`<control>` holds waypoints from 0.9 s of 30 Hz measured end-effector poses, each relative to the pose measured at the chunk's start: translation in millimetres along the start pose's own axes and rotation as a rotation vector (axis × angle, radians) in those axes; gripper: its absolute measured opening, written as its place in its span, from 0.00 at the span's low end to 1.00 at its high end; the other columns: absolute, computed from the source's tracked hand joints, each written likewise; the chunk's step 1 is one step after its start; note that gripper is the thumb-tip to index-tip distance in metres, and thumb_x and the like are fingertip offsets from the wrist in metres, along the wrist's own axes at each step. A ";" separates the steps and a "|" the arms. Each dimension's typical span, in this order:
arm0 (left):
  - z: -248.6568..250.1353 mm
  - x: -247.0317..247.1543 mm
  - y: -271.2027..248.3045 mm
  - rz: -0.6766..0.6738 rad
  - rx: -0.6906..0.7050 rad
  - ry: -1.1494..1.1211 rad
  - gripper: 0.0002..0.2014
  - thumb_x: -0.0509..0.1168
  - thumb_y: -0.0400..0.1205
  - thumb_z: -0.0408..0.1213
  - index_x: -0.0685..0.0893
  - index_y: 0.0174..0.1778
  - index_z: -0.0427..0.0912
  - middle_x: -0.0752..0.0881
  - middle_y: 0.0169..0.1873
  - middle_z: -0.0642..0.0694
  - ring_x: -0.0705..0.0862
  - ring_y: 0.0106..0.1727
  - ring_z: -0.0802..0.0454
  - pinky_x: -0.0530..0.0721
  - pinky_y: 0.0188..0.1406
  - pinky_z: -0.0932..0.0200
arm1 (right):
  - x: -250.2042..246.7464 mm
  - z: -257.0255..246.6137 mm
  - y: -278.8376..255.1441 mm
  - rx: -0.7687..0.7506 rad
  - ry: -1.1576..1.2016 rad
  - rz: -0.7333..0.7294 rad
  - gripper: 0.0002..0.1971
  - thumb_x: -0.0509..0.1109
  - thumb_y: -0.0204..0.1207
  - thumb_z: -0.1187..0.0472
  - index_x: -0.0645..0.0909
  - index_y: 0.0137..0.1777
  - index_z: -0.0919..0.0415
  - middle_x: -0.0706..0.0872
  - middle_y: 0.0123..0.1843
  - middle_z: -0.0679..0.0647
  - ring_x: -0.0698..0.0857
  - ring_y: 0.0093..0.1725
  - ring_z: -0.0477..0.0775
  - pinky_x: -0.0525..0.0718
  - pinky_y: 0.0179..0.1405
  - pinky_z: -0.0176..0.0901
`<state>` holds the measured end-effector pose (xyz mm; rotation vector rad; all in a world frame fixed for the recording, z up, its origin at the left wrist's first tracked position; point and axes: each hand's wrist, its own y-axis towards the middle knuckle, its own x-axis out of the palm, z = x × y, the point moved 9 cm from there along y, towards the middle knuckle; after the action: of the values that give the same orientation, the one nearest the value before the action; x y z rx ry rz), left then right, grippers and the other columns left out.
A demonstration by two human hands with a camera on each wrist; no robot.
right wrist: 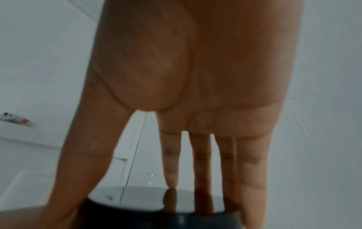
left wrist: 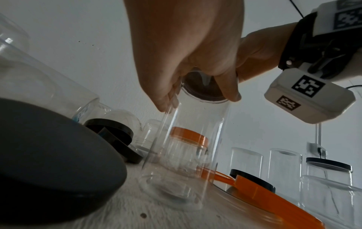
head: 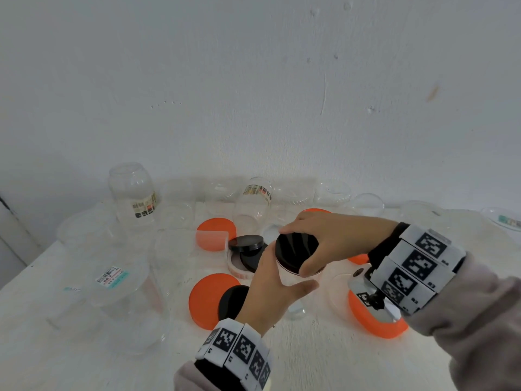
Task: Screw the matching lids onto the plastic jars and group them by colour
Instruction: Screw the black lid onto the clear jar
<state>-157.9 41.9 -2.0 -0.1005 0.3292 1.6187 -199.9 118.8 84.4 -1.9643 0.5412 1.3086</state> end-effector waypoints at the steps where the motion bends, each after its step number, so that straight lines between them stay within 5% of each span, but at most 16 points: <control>1: 0.3 -0.1 -0.2 -0.001 0.002 -0.001 0.40 0.80 0.68 0.47 0.66 0.72 0.62 0.76 0.65 0.65 0.74 0.65 0.73 0.73 0.58 0.74 | 0.0 1.7 -0.2 0.015 -0.003 0.011 0.38 0.75 0.66 0.39 0.66 0.77 0.38 0.71 0.62 0.40 0.72 0.66 0.47 0.77 0.65 0.51; 6: 0.7 0.3 -1.0 -0.009 0.000 -0.010 0.40 0.80 0.69 0.47 0.66 0.73 0.60 0.77 0.66 0.63 0.74 0.67 0.69 0.74 0.64 0.67 | 2.3 1.6 -4.0 0.110 -0.168 0.166 0.39 0.62 0.66 0.24 0.69 0.69 0.51 0.71 0.60 0.48 0.77 0.53 0.52 0.80 0.48 0.44; 9: 1.1 0.4 -1.1 -0.011 -0.004 -0.012 0.40 0.80 0.69 0.46 0.66 0.74 0.59 0.77 0.66 0.62 0.75 0.68 0.67 0.75 0.68 0.63 | 3.6 3.0 -4.7 0.122 -0.140 0.165 0.40 0.62 0.66 0.24 0.68 0.71 0.50 0.70 0.62 0.49 0.76 0.57 0.53 0.81 0.54 0.48; 14: -0.4 -0.5 0.2 -0.002 0.002 -0.017 0.40 0.81 0.67 0.47 0.66 0.71 0.63 0.77 0.65 0.64 0.74 0.66 0.72 0.72 0.60 0.74 | 9.3 0.4 -3.5 -0.011 -0.069 -0.029 0.44 0.73 0.70 0.40 0.55 0.82 0.43 0.64 0.70 0.44 0.66 0.70 0.48 0.75 0.70 0.50; 19: -0.7 0.4 -0.3 -0.001 0.004 -0.013 0.41 0.80 0.67 0.49 0.66 0.73 0.60 0.77 0.66 0.63 0.74 0.67 0.68 0.73 0.66 0.65 | 8.5 4.6 -3.1 -0.005 -0.063 0.044 0.43 0.72 0.68 0.35 0.58 0.81 0.43 0.68 0.64 0.43 0.69 0.65 0.47 0.76 0.64 0.46; 24: 1.2 -0.2 -0.3 -0.001 0.007 -0.012 0.37 0.80 0.67 0.47 0.66 0.64 0.72 0.78 0.63 0.67 0.76 0.64 0.74 0.75 0.57 0.73 | 5.1 2.4 -3.0 0.055 -0.133 0.169 0.42 0.67 0.65 0.27 0.66 0.75 0.48 0.71 0.63 0.48 0.74 0.60 0.51 0.81 0.57 0.47; 27: 1.6 -0.2 -0.7 0.001 0.009 -0.015 0.38 0.81 0.67 0.46 0.67 0.68 0.67 0.78 0.63 0.66 0.76 0.64 0.73 0.75 0.58 0.73 | 5.9 0.1 -2.1 0.018 -0.079 0.119 0.39 0.71 0.67 0.33 0.64 0.76 0.44 0.68 0.64 0.45 0.71 0.65 0.49 0.79 0.60 0.47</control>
<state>-157.0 42.1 -0.5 -0.0812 0.3257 1.6183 -196.2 120.6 79.6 -1.8819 0.6372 1.4429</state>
